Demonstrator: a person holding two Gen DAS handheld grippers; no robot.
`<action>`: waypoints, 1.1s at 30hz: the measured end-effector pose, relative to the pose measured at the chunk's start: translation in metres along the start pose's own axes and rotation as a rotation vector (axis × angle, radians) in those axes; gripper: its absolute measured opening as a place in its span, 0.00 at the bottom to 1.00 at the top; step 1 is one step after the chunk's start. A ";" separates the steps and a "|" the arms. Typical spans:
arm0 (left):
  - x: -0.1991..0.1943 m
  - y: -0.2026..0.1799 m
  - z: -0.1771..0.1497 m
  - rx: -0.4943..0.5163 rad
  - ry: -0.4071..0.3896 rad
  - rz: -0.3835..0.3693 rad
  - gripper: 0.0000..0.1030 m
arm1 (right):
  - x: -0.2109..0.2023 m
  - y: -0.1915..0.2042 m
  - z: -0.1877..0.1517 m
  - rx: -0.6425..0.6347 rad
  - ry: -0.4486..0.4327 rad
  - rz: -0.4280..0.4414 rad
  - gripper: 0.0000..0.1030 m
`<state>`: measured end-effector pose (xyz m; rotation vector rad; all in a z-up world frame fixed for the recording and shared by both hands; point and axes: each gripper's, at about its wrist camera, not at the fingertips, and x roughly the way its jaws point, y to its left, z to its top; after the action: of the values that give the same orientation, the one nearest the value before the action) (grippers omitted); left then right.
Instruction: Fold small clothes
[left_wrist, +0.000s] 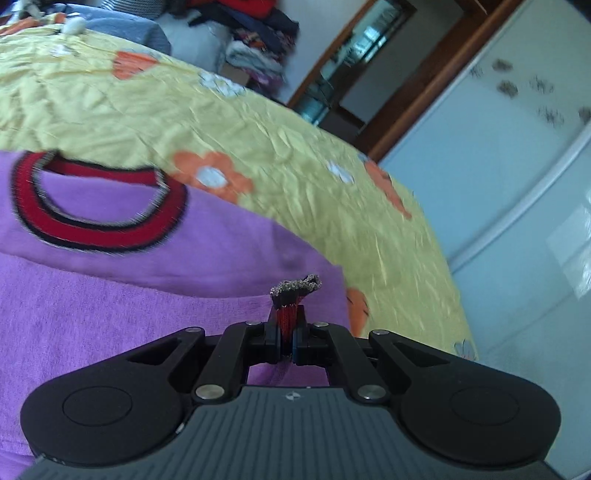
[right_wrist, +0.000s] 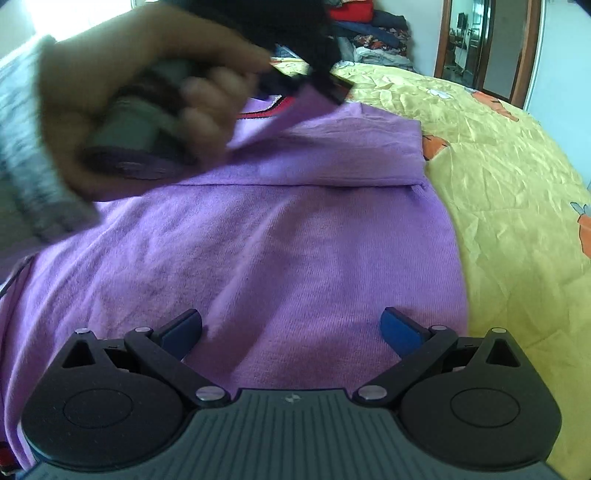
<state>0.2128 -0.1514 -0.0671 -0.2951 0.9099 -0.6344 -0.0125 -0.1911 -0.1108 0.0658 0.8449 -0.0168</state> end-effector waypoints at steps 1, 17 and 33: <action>0.006 -0.004 -0.002 0.009 0.010 0.003 0.04 | 0.000 0.000 -0.001 -0.005 -0.004 -0.002 1.00; -0.123 0.105 -0.014 -0.070 -0.128 0.063 0.89 | 0.002 -0.040 0.050 0.016 -0.163 0.163 1.00; -0.235 0.211 -0.072 -0.209 -0.101 0.261 0.97 | 0.038 -0.080 0.084 -0.041 -0.120 -0.018 1.00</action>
<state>0.1298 0.1618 -0.0636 -0.3843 0.9003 -0.2818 0.0722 -0.2760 -0.0884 0.0185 0.7261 -0.0205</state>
